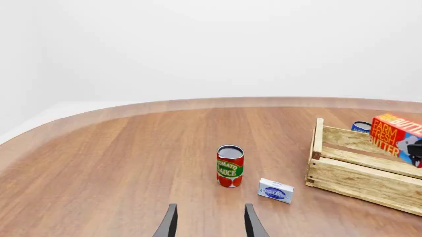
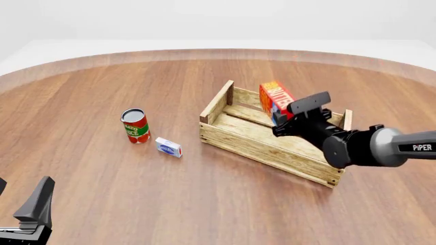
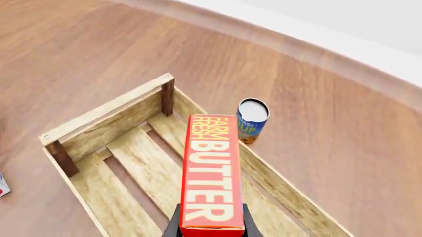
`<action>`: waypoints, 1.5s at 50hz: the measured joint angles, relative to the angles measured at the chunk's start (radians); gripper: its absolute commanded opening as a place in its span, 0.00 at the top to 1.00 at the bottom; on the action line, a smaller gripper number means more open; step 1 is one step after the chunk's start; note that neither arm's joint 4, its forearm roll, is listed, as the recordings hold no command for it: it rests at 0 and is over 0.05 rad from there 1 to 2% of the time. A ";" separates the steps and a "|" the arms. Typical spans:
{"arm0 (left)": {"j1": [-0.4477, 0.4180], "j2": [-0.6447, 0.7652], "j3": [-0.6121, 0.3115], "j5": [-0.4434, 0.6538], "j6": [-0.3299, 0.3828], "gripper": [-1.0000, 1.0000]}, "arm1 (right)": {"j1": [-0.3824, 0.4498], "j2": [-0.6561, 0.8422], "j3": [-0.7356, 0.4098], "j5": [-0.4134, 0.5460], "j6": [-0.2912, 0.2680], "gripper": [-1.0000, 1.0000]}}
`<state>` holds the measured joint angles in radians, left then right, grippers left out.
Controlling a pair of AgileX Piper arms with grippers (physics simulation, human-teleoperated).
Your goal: Pick up the butter and put it in the tray.
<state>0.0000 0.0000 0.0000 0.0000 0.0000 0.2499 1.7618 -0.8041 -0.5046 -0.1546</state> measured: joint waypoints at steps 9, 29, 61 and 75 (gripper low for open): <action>0.000 0.000 0.000 0.000 0.000 0.00 | -0.001 0.008 0.007 0.003 -0.002 1.00; 0.000 0.000 0.000 0.000 0.000 0.00 | -0.007 0.019 0.007 0.023 -0.005 1.00; 0.000 0.000 0.000 0.000 0.000 0.00 | -0.005 0.040 -0.017 0.063 0.006 1.00; 0.000 0.000 0.000 0.000 0.000 0.00 | -0.005 0.053 -0.031 0.084 0.002 1.00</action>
<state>0.0000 0.0000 0.0000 0.0000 0.0000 0.2451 1.8149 -0.8355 -0.4202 -0.1526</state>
